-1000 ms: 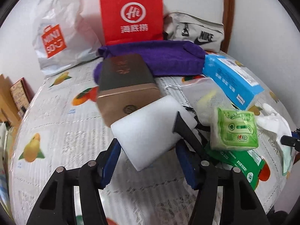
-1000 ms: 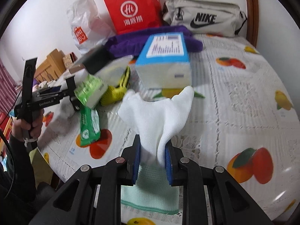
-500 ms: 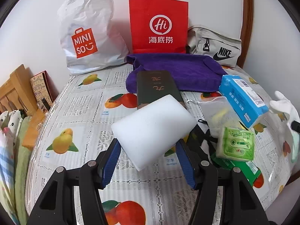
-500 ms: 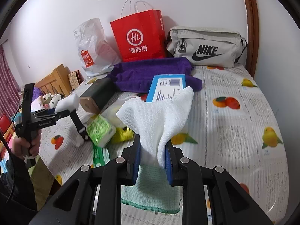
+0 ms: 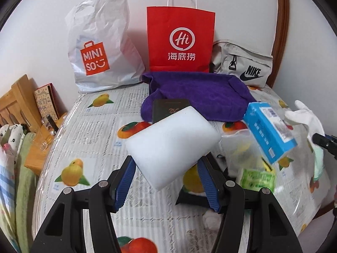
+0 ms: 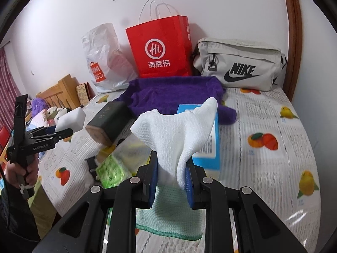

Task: Organize soft objects
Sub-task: 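Carry the sponge and glove toward the purple towel with both grippers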

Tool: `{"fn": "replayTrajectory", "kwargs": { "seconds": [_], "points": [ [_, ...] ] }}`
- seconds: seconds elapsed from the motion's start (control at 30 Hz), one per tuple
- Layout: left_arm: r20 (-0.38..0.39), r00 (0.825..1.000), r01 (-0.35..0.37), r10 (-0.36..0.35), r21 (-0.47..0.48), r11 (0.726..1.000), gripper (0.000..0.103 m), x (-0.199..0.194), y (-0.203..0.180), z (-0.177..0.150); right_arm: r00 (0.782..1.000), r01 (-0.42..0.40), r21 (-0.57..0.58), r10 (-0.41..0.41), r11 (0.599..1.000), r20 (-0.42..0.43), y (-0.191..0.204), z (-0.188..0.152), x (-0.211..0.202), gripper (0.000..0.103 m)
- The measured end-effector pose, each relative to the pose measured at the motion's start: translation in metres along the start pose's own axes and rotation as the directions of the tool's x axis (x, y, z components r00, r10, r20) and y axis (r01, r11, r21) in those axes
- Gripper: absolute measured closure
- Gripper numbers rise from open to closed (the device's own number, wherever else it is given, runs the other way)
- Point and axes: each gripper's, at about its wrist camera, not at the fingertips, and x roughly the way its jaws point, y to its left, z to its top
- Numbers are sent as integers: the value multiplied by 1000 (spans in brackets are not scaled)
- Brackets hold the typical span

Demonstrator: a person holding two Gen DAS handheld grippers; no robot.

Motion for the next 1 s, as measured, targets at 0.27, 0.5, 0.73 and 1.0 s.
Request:
{"fn": "replayTrajectory", "kwargs": {
  "seconds": [0.27,0.5,0.73,1.0],
  "points": [
    [-13,1000,-6,5,-31,999,44,15,-1,27,1000,6,-4,-6,1000,-7,-5,35,25,80],
    [-30,999,-20,18,-57,998,44,37,3,51,1000,5,1,-5,1000,1,-15,67,46,80],
    [-49,998,-37,34,-79,996,44,62,7,76,1000,3,15,-3,1000,-9,-27,99,80,80],
    [-60,997,-59,54,-93,994,44,90,12,108,1000,0,19,1,1000,-21,-36,130,118,80]
  ]
}}
